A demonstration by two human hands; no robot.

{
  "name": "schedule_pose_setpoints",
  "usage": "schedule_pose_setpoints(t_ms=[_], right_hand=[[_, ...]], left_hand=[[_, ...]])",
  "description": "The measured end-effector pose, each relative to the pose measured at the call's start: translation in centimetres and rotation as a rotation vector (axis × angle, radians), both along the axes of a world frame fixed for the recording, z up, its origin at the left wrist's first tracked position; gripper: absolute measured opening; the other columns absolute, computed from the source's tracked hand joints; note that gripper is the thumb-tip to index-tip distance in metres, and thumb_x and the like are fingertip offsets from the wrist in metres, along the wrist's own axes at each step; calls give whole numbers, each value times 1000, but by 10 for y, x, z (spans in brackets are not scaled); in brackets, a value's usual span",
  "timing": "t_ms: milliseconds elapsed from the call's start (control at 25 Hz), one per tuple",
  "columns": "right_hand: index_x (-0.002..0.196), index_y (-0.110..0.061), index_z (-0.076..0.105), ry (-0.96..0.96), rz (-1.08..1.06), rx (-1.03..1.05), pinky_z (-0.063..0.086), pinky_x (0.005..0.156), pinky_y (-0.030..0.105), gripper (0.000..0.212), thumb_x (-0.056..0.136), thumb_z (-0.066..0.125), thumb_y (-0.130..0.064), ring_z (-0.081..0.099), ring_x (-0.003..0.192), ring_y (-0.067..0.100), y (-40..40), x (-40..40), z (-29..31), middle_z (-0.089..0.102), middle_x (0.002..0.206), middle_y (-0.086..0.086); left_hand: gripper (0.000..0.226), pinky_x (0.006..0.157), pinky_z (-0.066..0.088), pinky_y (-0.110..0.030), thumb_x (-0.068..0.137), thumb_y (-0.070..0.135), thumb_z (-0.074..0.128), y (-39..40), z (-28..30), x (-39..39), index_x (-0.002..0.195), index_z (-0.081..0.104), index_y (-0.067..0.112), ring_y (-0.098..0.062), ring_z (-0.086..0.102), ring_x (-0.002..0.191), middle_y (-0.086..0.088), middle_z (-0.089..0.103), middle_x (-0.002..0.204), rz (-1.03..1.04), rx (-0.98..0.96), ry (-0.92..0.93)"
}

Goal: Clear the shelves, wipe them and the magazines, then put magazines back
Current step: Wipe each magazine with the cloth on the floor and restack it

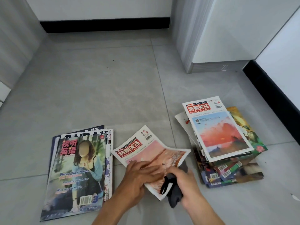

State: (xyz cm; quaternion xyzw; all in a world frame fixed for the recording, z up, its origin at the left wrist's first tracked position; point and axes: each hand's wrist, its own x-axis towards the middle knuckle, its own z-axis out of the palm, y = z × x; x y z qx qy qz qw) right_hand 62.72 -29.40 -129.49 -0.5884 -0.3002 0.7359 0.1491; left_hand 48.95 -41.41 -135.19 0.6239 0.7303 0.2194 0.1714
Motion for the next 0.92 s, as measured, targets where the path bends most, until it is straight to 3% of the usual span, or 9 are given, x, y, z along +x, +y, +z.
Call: schedule_pose_setpoints(t_ms=[80, 200, 320, 440, 560, 680, 760, 920], right_hand=[[93, 6, 64, -67, -39, 65, 48, 53, 29, 12, 81, 67, 8, 62, 54, 27, 1, 6, -2, 63, 62, 17], [95, 0, 68, 49, -119, 80, 52, 66, 38, 17, 80, 72, 8, 66, 65, 30, 9, 10, 12, 69, 72, 16], [102, -4, 70, 157, -98, 74, 53, 68, 40, 31, 73, 79, 3, 67, 67, 28, 26, 10, 20, 70, 79, 14], [101, -9, 73, 293, -93, 28, 52, 81, 48, 43, 61, 85, 1, 65, 81, 34, 41, 13, 24, 67, 93, 20], [85, -23, 75, 406, -193, 37, 49, 89, 56, 30, 66, 79, -1, 62, 90, 35, 48, 13, 38, 64, 96, 22], [65, -24, 75, 474, -337, 46, 57, 76, 40, 10, 65, 77, -15, 70, 77, 27, 71, 19, 50, 69, 87, 10], [72, -17, 73, 427, -370, 10, 55, 71, 33, 17, 62, 84, -24, 69, 74, 24, 97, 31, 49, 67, 86, 7], [77, -13, 56, 219, -380, -86, 45, 39, 20, 29, 97, 57, -34, 55, 38, 19, 123, 60, 36, 58, 53, 5]], left_hand=[[98, 116, 16, -49, 65, 1, 63, -7, -13, 6, 133, 37, 67, -17, 32, 138, 20, 40, 149, 151, 14, 36], [81, 112, 33, -59, 70, -5, 76, -2, -9, 1, 134, 54, 40, -28, 33, 141, 2, 39, 153, 578, 79, -172], [64, 112, 33, -53, 76, 23, 75, 5, 14, -8, 137, 56, 30, -31, 32, 142, -5, 35, 155, 564, 223, -84], [68, 117, 20, -41, 88, 27, 65, 22, 55, -16, 148, 36, 40, -10, 12, 149, 10, 16, 162, 830, 312, -452], [78, 119, 26, -44, 90, -2, 58, 25, 70, -24, 146, 33, 46, -6, 27, 144, 15, 31, 156, 989, 339, -777], [67, 101, 42, -29, 90, -9, 56, 26, 66, -22, 133, 51, 42, -8, 48, 128, 7, 52, 140, 923, 281, -799], [60, 86, 43, -19, 90, -9, 56, 26, 61, -17, 121, 58, 43, -7, 52, 122, 4, 57, 131, 910, 232, -805], [51, 76, 41, -13, 90, -9, 55, 24, 56, -10, 118, 62, 34, 6, 51, 110, 2, 56, 128, 886, 149, -765]])
